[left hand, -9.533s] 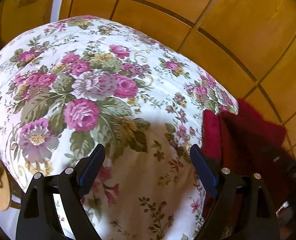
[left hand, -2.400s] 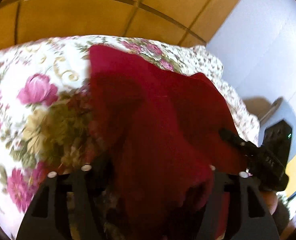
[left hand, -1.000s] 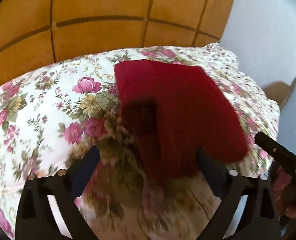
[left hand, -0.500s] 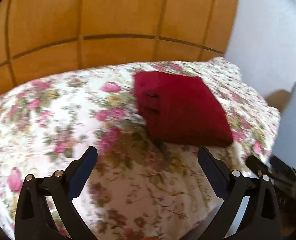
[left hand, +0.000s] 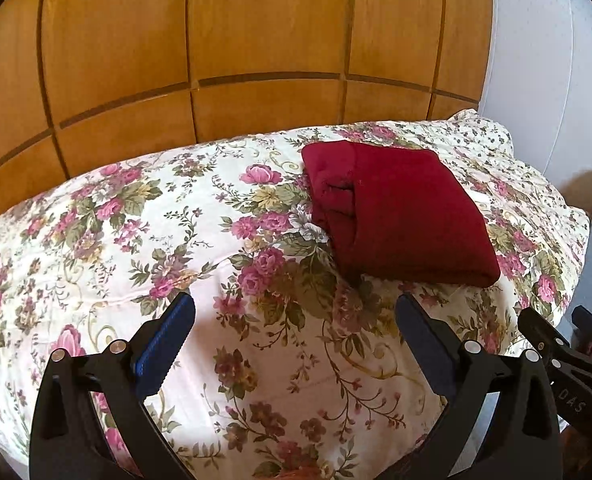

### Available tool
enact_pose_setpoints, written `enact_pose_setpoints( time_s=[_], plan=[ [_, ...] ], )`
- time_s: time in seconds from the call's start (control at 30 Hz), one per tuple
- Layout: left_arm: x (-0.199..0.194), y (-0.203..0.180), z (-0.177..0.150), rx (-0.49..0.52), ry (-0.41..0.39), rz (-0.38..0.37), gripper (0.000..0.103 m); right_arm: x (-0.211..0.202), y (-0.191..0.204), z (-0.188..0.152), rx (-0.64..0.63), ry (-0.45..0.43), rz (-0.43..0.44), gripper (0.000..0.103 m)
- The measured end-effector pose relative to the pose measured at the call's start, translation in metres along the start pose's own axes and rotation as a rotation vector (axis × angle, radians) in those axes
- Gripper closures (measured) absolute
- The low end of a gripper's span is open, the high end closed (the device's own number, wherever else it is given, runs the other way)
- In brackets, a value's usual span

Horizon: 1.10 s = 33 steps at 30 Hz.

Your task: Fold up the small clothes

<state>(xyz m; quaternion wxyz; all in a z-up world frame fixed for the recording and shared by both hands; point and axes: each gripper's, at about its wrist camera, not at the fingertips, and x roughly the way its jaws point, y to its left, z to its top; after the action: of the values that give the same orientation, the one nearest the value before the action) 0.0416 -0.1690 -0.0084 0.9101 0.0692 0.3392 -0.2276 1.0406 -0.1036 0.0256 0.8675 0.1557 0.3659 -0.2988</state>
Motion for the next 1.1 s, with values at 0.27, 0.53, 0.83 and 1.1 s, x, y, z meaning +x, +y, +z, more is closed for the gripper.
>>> enact_pose_setpoints(
  time_s=[0.27, 0.53, 0.83, 1.1],
  plan=[
    [-0.0009, 0.0019, -0.0016, -0.009, 0.001, 0.01, 0.004, 0.0026, -0.0004, -0.0009, -0.003, 0.01, -0.003, 0.002],
    [-0.0025, -0.0006, -0.0021, -0.008, 0.004, 0.001, 0.004, 0.0028, -0.0027, -0.0003, 0.001, 0.006, -0.009, 0.002],
    [-0.0027, -0.0044, -0.0028, -0.005, 0.002, 0.006, 0.004, 0.0054, -0.0055, 0.0003, 0.006, 0.017, -0.009, 0.002],
    [0.0, -0.0037, -0.0039, -0.018, 0.01, 0.016, 0.004, 0.0057, -0.0053, 0.0001, 0.002, 0.012, -0.009, 0.002]
  ],
)
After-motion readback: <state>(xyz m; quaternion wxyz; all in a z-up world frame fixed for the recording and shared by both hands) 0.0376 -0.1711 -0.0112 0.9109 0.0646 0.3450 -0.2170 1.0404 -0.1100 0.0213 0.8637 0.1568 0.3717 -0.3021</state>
